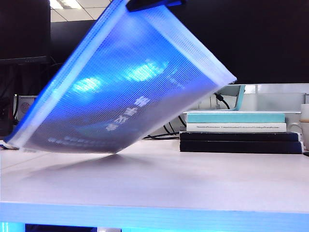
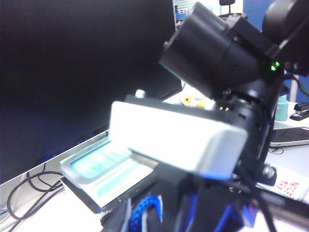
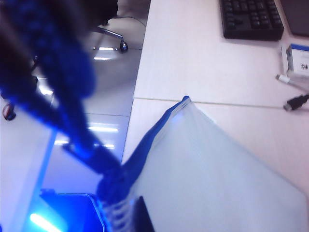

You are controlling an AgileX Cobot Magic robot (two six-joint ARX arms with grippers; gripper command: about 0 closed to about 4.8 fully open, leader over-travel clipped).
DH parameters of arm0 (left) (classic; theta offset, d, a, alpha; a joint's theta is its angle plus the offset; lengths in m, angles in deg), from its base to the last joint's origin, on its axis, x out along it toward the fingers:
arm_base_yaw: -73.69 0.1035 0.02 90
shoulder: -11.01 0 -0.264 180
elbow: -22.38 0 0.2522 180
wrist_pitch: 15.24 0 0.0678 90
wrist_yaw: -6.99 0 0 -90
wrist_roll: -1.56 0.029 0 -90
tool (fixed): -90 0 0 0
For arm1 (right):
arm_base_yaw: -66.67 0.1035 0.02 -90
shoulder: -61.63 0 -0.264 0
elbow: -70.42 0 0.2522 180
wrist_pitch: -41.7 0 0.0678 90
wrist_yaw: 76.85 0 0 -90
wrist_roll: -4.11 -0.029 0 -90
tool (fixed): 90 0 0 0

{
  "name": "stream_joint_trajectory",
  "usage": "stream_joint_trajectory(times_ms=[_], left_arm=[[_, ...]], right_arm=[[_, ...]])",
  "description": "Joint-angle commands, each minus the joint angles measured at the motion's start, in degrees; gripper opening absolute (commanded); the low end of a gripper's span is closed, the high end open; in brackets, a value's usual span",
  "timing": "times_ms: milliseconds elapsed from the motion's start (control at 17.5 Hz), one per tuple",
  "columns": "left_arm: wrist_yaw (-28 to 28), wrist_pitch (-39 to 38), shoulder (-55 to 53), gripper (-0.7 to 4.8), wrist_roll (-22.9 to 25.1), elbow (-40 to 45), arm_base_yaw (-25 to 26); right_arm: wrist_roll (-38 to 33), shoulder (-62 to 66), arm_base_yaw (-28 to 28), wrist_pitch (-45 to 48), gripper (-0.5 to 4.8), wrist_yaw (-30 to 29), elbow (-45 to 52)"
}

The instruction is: Pick up the transparent plastic file bag with a blue zipper and open its zipper.

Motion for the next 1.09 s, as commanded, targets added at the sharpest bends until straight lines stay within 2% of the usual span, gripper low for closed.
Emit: stream_joint_trajectory(times_ms=[57, 172, 344, 688, 917, 974, 1089], left_arm=[[-0.1, 0.4, 0.1, -0.06, 0.3, -0.4, 0.0], [-4.5, -4.6, 0.1, -0.06, 2.8, -0.4, 0.6], [-6.5, -10.2, -0.2, -0.06, 2.8, -0.2, 3.0], [-6.4, -12.8, -3.5, -0.06, 2.6, 3.6, 6.9], [-8.4, -11.9, -6.8, -0.06, 2.8, 8.0, 14.6], [-8.8, -11.8, -7.6, -0.06, 2.7, 9.4, 19.6], [-8.9, -11.3, -7.7, -0.06, 2.3, 10.8, 25.6]], right_arm=[[-0.5, 0.0, 0.2, 0.3, -0.01, 4.3, -0.2], [-1.5, -0.8, -0.5, 0.1, -0.01, 5.7, -0.3], [-1.5, -1.9, -1.0, 0.4, -0.01, 6.7, -0.3], [-3.3, -5.3, -2.2, 3.4, -0.01, 6.9, -0.3], [-4.5, -9.4, -4.7, 2.0, -0.01, 7.2, -0.3], [-4.5, -11.2, -6.3, -0.4, -0.01, 7.3, -0.3], [-4.4, -12.8, -7.2, -3.6, -0.01, 7.5, -0.3]])
